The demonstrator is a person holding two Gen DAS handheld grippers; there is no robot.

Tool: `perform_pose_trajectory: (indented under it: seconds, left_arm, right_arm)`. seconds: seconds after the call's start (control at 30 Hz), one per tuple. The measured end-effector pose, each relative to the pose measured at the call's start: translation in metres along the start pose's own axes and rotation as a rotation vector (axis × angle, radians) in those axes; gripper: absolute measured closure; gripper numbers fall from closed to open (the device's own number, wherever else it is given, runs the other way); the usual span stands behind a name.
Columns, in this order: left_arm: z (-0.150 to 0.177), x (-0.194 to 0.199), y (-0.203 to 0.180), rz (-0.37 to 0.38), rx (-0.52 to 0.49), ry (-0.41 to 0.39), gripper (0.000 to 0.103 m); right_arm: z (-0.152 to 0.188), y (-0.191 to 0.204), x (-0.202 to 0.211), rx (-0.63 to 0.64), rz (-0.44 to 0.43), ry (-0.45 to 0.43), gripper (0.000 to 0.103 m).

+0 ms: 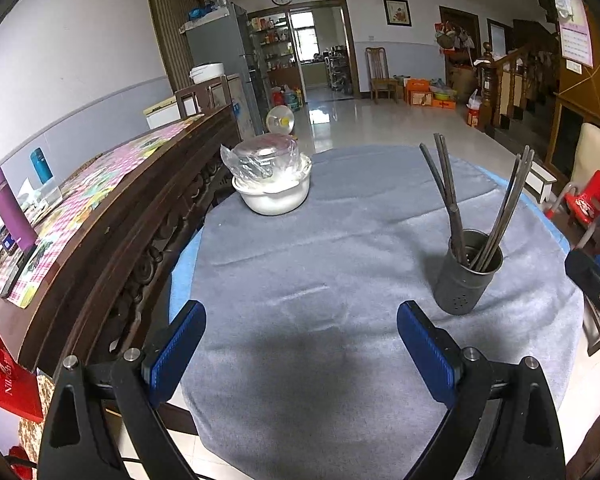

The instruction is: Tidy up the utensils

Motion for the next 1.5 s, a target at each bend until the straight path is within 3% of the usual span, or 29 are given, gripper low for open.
perform_pose_trajectory:
  seconds: [0.7,1.03,1.5]
  left_arm:
    - [0.0,-0.011,-0.025,0.006,0.021,0.042,0.007]
    - [-0.003,0.005,-0.028,0.009,0.027,0.008,0.007]
    - [0.001,0.023,-0.015,0.065,0.03,-0.034,0.007]
  right_arm:
    - [-0.001,-0.014,-0.017,0.05,-0.025,0.002,0.019]
    - [-0.006,-0.022,-0.008,0.045,-0.021,-0.025,0.019]
    - [-0.01,0.007,0.014,0.103,0.02,-0.053,0.019]
Point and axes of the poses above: each gripper's, at about its wrist camera, not at the fingertips, and x roughly against the way its jaws point, y to its left, z to its underside, the point moved 6 cm from there along -x, roughly the way its jaws point, and after that the axes turned 3 degrees about -z, right-handed, at the moved point
